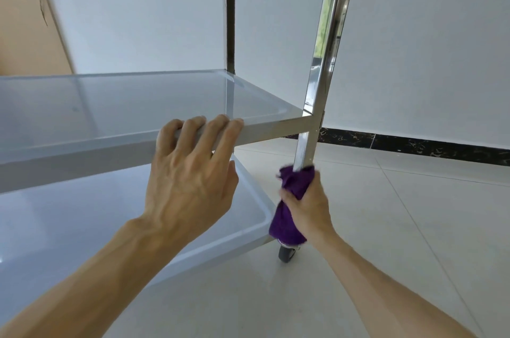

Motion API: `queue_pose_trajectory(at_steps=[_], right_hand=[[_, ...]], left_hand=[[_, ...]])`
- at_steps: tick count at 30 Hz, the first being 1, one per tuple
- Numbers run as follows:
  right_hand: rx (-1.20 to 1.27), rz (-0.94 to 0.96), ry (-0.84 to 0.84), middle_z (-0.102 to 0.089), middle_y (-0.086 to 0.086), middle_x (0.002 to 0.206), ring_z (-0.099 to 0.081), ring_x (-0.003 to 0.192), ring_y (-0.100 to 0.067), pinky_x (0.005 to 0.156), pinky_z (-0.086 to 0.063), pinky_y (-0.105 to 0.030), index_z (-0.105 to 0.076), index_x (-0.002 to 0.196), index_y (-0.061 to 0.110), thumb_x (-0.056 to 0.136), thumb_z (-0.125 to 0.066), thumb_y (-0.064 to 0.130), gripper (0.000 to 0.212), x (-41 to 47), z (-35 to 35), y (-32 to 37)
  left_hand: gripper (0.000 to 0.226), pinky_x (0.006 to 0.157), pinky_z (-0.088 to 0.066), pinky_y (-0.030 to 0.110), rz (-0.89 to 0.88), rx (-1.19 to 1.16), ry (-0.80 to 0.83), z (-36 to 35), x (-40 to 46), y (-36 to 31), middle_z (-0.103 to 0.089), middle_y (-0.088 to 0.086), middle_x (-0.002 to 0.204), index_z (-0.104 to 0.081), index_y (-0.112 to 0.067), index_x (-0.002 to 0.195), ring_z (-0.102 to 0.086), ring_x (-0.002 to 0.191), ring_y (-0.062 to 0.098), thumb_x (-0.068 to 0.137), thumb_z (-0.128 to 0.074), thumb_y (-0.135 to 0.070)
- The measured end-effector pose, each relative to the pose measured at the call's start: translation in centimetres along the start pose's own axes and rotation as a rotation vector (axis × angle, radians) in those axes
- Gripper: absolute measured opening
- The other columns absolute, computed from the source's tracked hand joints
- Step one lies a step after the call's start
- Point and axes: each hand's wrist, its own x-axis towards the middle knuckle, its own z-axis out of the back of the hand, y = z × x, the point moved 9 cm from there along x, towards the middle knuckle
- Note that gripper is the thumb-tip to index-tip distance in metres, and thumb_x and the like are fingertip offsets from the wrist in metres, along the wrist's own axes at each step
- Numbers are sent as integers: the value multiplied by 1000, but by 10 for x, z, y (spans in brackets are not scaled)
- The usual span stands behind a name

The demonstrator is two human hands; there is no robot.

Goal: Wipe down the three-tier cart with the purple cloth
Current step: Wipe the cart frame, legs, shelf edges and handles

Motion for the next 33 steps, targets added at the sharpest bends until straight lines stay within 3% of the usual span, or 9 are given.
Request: queue_pose_trajectory(at_steps=[2, 6, 10, 14, 19, 22, 26, 30, 33], right_hand=[[-72, -125, 116, -64, 9, 108, -61, 103, -12, 81, -43, -19, -49, 112, 30, 86, -72, 16, 37, -20, -15, -45], [-54, -158, 101, -64, 16, 100, -62, 102, -14, 72, -38, -8, -51, 100, 32, 91, -67, 15, 26, -24, -15, -56], [-63, -14, 47, -65, 6, 106, -61, 99, -11, 80, -41, -14, -52, 109, 23, 89, -69, 13, 27, -7, -3, -12], [98, 167, -117, -65, 16, 102, -58, 90, 11, 73, -38, 0, -52, 105, 37, 86, -73, 15, 36, 3, 30, 57], [175, 367, -313, -63, 2, 112, -59, 100, -3, 87, -47, -15, -55, 120, 17, 87, -74, 15, 38, -8, 76, 126], [42, 583, -320, -56, -6, 124, -55, 114, -19, 100, -47, -36, -51, 126, 11, 87, -71, 8, 44, -27, 92, 168], [-393, 968, -156, -44, -7, 139, -40, 127, -29, 108, -39, -39, -50, 133, 14, 81, -74, 26, 58, -41, 64, 225], [-899, 976, 176, -40, 4, 144, -36, 125, -28, 107, -36, -45, -43, 141, 30, 73, -79, 39, 77, -21, 10, 215], [-974, 982, 156, -47, 6, 138, -43, 119, -27, 103, -36, -42, -45, 140, 30, 73, -79, 27, 76, -11, 0, 206]], left_hand=[[51, 101, -31, 47, 9, 5, 1, -1, -1, 0, -58, 6, 131, -51, -12, 137, -54, 112, 34, 87, -56, -21], [52, 103, -28, 46, 16, 19, 12, -4, -1, 1, -57, 5, 132, -49, -13, 138, -52, 114, 33, 87, -57, -21], [52, 103, -28, 46, 34, 13, 2, -5, 0, 1, -57, 3, 131, -50, -14, 136, -52, 113, 32, 86, -57, -21], [51, 102, -28, 46, 34, 0, -16, -3, 0, 0, -58, 4, 130, -51, -13, 135, -52, 113, 33, 85, -55, -19], [54, 104, -28, 45, 28, -24, 18, 0, -1, 1, -58, 5, 131, -52, -12, 135, -53, 114, 34, 82, -56, -15], [57, 104, -30, 45, 20, -78, 74, 4, 3, 1, -59, 7, 130, -53, -10, 135, -55, 114, 34, 79, -63, -12], [62, 101, -37, 47, 14, -93, 133, 17, 6, 6, -57, 10, 132, -49, -8, 138, -56, 114, 33, 79, -67, -14], [66, 96, -38, 56, 13, 55, 153, 39, -1, 36, -57, 12, 133, -50, -8, 138, -57, 112, 37, 77, -70, -21], [67, 93, -36, 57, 62, 156, 179, 53, -14, 79, -58, 11, 131, -53, -11, 135, -58, 108, 38, 73, -74, -26]])
